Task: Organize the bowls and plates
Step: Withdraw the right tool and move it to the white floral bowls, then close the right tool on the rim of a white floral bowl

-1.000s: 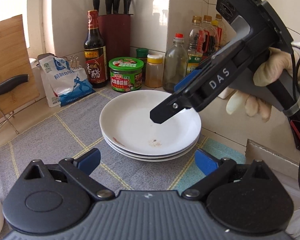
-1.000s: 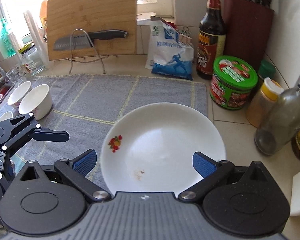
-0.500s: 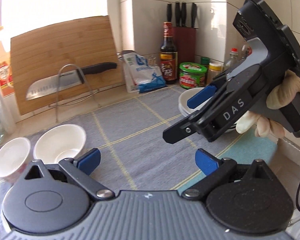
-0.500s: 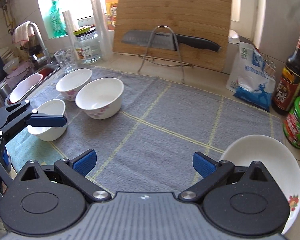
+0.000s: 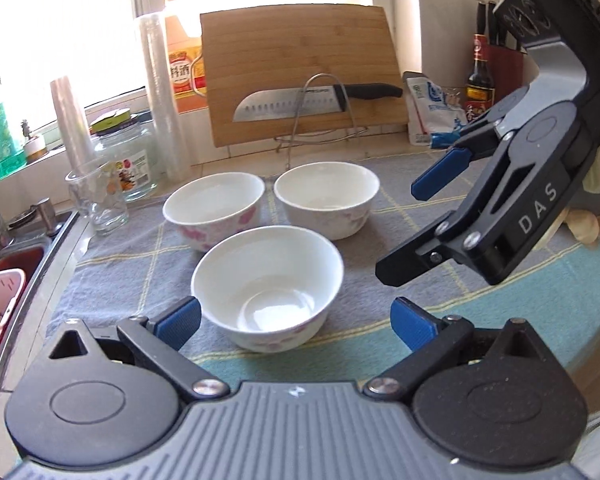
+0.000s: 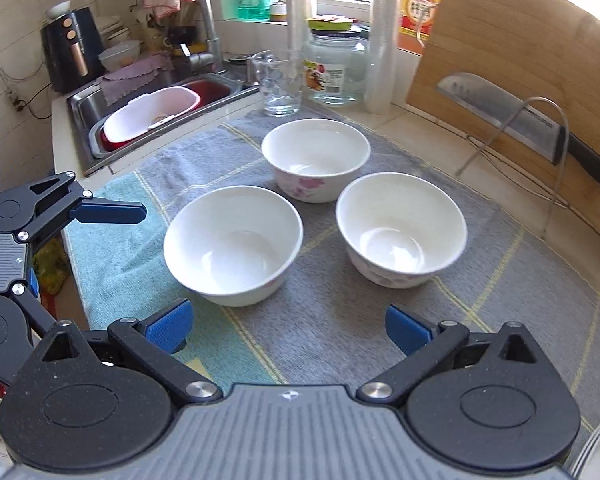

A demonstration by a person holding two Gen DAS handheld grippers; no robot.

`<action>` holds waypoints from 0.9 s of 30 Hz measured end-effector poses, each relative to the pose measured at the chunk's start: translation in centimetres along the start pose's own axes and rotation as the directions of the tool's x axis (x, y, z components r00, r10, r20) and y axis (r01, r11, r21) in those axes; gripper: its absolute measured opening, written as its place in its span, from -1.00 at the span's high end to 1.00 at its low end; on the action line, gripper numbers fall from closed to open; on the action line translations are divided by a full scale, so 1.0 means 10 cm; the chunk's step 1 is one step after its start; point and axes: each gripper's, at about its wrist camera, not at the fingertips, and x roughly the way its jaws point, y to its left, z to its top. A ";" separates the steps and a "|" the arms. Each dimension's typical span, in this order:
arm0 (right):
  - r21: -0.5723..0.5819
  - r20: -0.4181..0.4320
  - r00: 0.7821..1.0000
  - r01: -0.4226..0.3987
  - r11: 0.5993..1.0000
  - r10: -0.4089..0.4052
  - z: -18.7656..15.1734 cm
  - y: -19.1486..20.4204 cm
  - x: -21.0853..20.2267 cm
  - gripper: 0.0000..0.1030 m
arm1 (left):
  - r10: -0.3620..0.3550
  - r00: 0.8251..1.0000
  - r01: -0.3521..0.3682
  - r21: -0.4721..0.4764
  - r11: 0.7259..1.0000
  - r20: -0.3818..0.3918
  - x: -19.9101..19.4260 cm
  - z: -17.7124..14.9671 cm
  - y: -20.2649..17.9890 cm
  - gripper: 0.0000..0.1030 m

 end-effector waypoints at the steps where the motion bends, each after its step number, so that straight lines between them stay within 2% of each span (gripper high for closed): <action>1: -0.009 -0.004 1.000 -0.005 1.000 0.005 0.04 0.03 0.05 -1.00 | 0.014 1.000 -0.014 -0.002 1.000 -0.002 0.03 -0.03 0.05 -0.94; 7: -0.039 -0.030 0.998 -0.051 0.998 0.050 0.25 0.18 0.31 -1.00 | 0.027 1.000 -0.027 0.000 1.000 0.002 0.15 -0.13 0.18 -0.94; 16: -0.030 -0.053 0.994 -0.093 0.995 0.092 0.39 0.18 0.57 -0.98 | 0.007 1.000 -0.008 0.013 1.000 0.015 0.34 -0.14 0.18 -0.92; 18: -0.028 -0.058 0.994 -0.092 0.995 0.090 0.41 0.17 0.60 -0.89 | 0.007 1.000 -0.007 0.015 1.000 0.023 0.35 -0.14 0.19 -0.89; 21: -0.028 -0.065 0.995 -0.084 0.996 0.082 0.42 0.15 0.64 -0.69 | 0.003 1.000 -0.003 0.015 1.000 0.012 0.38 -0.14 0.21 -0.70; 27: -0.010 -0.072 0.994 -0.088 0.996 0.087 0.44 0.08 0.70 -0.48 | -0.015 1.000 0.014 0.033 0.999 0.015 0.39 -0.14 0.23 -0.69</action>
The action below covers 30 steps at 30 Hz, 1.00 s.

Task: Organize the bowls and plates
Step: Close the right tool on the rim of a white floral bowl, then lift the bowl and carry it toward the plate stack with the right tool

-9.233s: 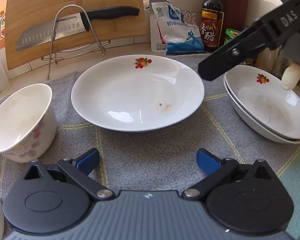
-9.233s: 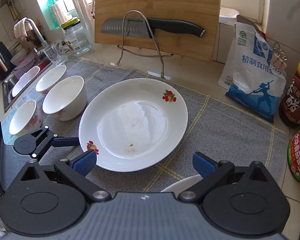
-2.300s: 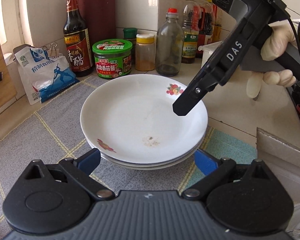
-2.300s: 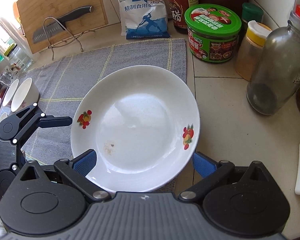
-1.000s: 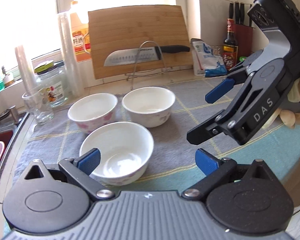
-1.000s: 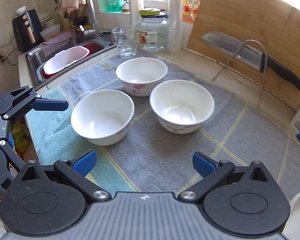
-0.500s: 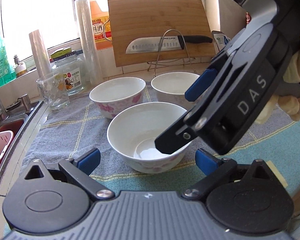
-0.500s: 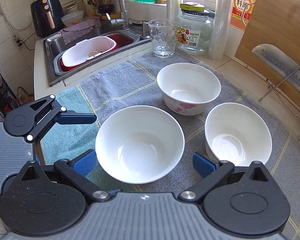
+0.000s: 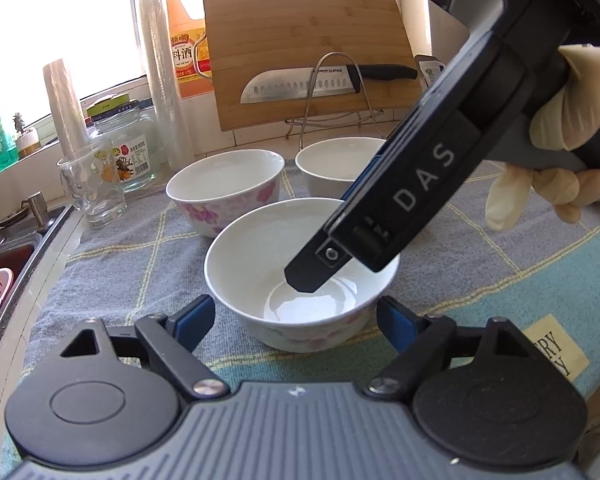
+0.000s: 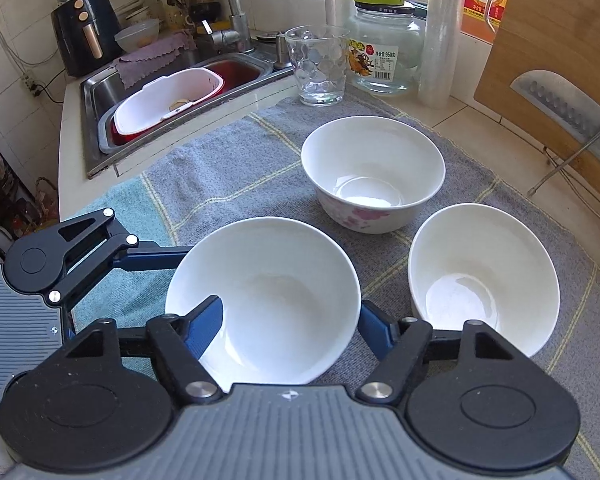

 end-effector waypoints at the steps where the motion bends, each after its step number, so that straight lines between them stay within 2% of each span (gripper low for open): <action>1: 0.003 -0.001 1.000 0.000 1.000 0.000 0.00 -0.01 0.01 -0.46 | -0.004 1.000 0.004 0.003 1.000 0.000 0.00 0.00 0.00 -0.67; 19: 0.027 0.000 0.999 -0.046 0.999 0.046 0.02 -0.08 0.02 -0.44 | -0.053 0.998 0.053 -0.001 0.999 -0.026 0.04 0.05 0.09 -0.65; 30: 0.040 0.017 0.998 -0.056 0.998 0.056 -0.01 -0.09 -0.10 -0.44 | -0.063 0.998 0.063 0.012 0.998 -0.031 -0.01 0.12 0.07 -0.65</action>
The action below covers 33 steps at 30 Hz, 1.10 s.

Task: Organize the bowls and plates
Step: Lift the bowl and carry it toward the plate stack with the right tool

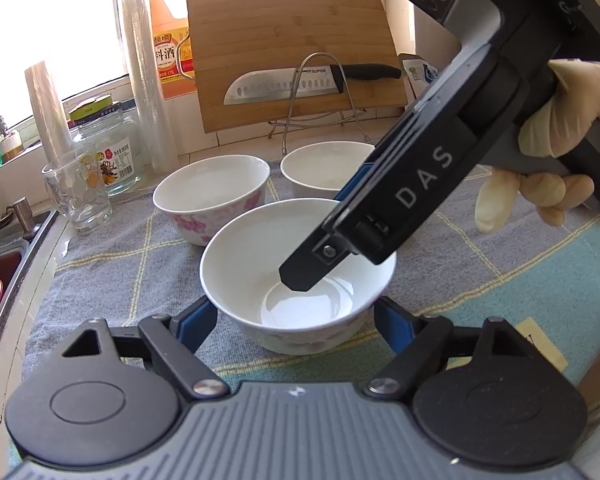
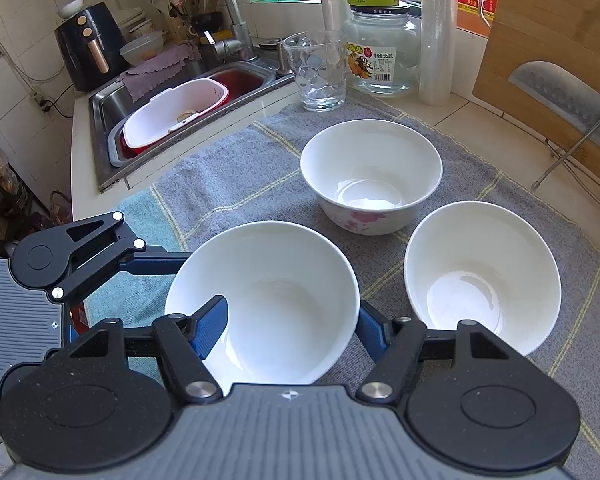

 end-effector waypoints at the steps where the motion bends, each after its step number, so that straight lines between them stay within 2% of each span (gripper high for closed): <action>1: 0.003 0.001 1.000 -0.001 1.000 0.001 -0.01 0.00 -0.02 -0.44 | -0.002 1.000 0.002 0.004 1.000 0.001 -0.01 0.01 -0.01 -0.65; 17: 0.079 0.018 0.998 0.052 0.996 -0.054 -0.44 -0.08 -0.47 -0.45 | -0.109 0.994 0.108 0.052 0.993 0.007 -0.18 0.14 -0.40 -0.65; 27: 0.149 0.028 0.993 0.110 0.983 -0.115 -0.78 -0.14 -0.75 -0.48 | -0.192 0.981 0.191 0.106 0.976 0.004 -0.17 0.18 -0.70 -0.65; 33: 0.189 0.025 0.988 0.147 0.971 -0.155 -0.97 -0.19 -0.90 -0.47 | -0.253 0.967 0.251 0.130 0.959 -0.003 -0.12 0.19 -0.87 -0.65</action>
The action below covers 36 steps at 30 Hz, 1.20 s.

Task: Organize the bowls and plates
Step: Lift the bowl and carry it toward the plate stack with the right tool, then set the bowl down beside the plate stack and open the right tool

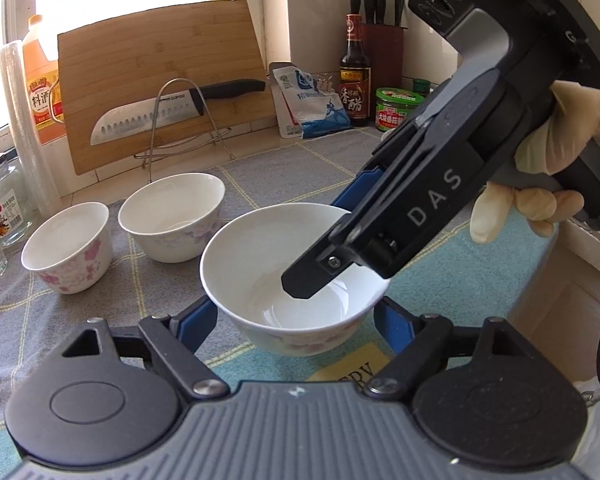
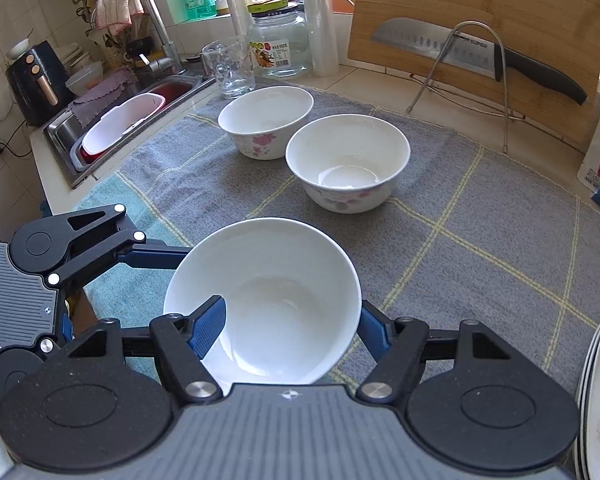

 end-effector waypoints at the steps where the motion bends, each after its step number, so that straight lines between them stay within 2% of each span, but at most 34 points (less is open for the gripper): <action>1: 0.009 0.000 1.000 0.005 1.000 -0.005 -0.02 -0.02 -0.03 -0.47 | -0.010 1.000 0.010 0.003 1.000 -0.001 0.02 0.01 -0.02 -0.65; 9: 0.051 -0.009 0.999 0.041 0.998 -0.041 -0.19 -0.17 -0.14 -0.47 | -0.066 0.998 0.066 0.023 0.998 -0.003 0.13 0.06 -0.15 -0.65; 24: 0.089 -0.028 0.999 0.048 0.995 -0.046 -0.32 -0.30 -0.13 -0.48 | -0.096 0.994 0.097 0.023 0.995 -0.044 0.31 0.03 -0.26 -0.65; 26: 0.087 -0.028 0.999 0.046 0.995 -0.044 -0.33 -0.30 -0.13 -0.60 | -0.097 0.994 0.098 0.027 0.995 -0.041 0.31 0.03 -0.27 -0.66; 28: 0.087 -0.023 0.999 0.037 0.996 -0.035 -0.32 -0.30 -0.13 -0.97 | -0.106 0.994 0.107 0.022 0.994 -0.036 0.30 0.04 -0.27 -0.85; 31: 0.074 -0.020 0.999 0.030 0.997 -0.029 -0.30 -0.28 -0.14 -1.00 | -0.116 0.993 0.117 0.023 0.993 -0.034 0.28 0.04 -0.26 -0.91; 36: 0.048 -0.020 0.999 0.044 0.998 -0.043 -0.28 -0.24 -0.15 -1.00 | -0.105 0.993 0.107 0.028 0.994 -0.056 0.22 0.00 -0.22 -0.91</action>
